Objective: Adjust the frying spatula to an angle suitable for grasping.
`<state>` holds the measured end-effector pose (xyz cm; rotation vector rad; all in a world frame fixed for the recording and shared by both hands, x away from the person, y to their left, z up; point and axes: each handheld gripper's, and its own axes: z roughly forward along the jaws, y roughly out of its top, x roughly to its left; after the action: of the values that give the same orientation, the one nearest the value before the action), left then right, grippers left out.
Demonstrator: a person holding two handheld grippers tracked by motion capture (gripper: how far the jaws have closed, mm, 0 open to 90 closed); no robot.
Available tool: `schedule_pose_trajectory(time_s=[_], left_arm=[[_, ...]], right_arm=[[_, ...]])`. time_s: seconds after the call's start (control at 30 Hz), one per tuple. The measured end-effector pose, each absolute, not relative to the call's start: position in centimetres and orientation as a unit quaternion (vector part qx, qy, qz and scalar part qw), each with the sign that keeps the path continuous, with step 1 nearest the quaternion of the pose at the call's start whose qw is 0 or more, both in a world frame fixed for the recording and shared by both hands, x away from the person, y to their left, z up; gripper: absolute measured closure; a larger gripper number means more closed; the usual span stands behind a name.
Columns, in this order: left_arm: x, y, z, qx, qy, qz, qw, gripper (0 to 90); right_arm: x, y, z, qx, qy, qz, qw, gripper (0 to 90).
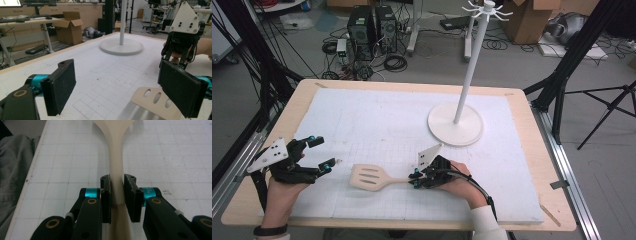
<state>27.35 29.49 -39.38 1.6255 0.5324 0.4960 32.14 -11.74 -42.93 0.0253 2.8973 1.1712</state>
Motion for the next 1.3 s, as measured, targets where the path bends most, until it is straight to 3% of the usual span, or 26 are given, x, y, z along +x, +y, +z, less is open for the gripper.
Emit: schedule_pose_trajectory(time_s=[0.4, 0.53, 0.73, 0.93, 1.3], left_arm=[[27.7, 28.7, -40.0, 0.724, 0.227, 0.208, 0.618, 15.0], [27.7, 28.7, -40.0, 0.724, 0.228, 0.206, 0.618, 15.1], [27.7, 28.8, -39.9, 0.723, 0.227, 0.206, 0.619, 15.1], [28.0, 28.8, -40.1, 0.727, 0.224, 0.204, 0.616, 15.0], [28.6, 29.3, -40.7, 0.723, 0.241, 0.207, 0.614, 15.1]], right_arm=[[32.2, -11.4, -43.5, 0.009, 0.931, 0.365, 0.000, 75.6], [32.2, -11.7, -43.1, 0.024, 0.924, 0.381, -0.016, 62.3], [32.1, -13.8, -41.6, 0.064, 0.902, 0.428, 0.003, 48.0], [31.4, -17.5, -40.5, 0.166, 0.856, 0.487, 0.055, 39.1], [28.8, -23.6, -40.8, 0.318, 0.763, 0.521, 0.213, 29.3]])
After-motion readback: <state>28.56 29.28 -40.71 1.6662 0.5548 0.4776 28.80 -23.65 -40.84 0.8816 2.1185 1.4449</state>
